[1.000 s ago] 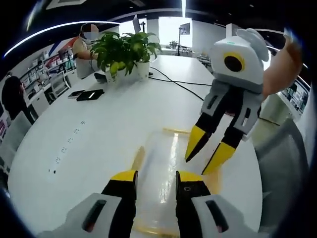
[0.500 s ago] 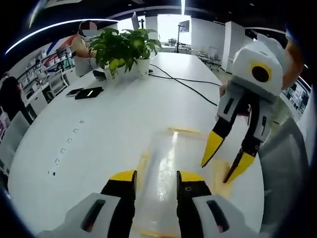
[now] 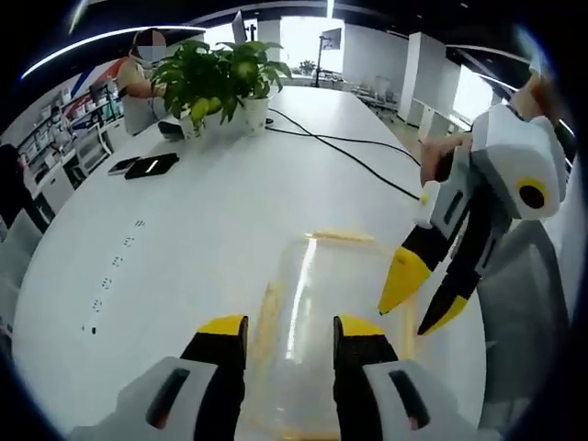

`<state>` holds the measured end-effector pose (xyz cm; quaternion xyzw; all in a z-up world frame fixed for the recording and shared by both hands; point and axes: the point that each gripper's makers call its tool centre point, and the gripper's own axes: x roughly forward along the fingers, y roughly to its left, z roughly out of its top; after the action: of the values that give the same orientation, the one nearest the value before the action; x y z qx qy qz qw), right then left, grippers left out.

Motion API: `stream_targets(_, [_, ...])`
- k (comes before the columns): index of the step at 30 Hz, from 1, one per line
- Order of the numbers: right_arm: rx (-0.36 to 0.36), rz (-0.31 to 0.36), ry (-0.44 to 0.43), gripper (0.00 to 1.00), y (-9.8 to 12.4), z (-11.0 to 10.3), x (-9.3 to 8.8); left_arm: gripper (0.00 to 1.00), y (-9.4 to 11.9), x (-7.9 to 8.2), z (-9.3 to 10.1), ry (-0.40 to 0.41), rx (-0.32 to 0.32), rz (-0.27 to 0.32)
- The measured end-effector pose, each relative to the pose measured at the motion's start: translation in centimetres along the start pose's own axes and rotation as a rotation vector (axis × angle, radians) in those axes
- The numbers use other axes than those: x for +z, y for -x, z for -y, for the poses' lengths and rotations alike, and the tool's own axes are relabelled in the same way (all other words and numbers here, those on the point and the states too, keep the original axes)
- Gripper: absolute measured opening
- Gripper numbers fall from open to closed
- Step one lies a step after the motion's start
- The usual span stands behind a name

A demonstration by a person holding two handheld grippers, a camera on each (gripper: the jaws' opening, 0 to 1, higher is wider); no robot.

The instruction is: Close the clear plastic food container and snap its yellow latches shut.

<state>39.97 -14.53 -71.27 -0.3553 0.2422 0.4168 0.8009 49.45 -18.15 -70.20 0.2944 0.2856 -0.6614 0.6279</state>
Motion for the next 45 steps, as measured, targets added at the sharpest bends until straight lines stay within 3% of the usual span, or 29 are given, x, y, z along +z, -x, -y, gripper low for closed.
stream_targets(5, [-0.012,-0.017,0.073,0.27,-0.3,0.3,-0.2,0.31,-0.2,0.0,0.2,-0.001,-0.053,-0.024])
stream_targets(15, [0.004,-0.036,0.124,0.31,-0.9,0.7,-0.2,0.33,-0.7,0.0,0.3,0.012,-0.138,-0.067])
stream_targets(18, [0.009,-0.036,0.123,0.31,-1.0,0.7,-0.1,0.32,-0.9,-0.2,0.9,0.046,-0.192,-0.09])
stream_targets(25, [0.02,-0.041,0.122,0.33,-1.2,0.8,-0.1,0.37,-1.2,-0.7,1.1,0.125,-0.242,-0.131])
stream_targets(45, [0.0,-0.062,0.163,0.32,-1.4,0.7,-0.2,0.37,-1.2,-0.8,1.6,0.136,-0.266,-0.193])
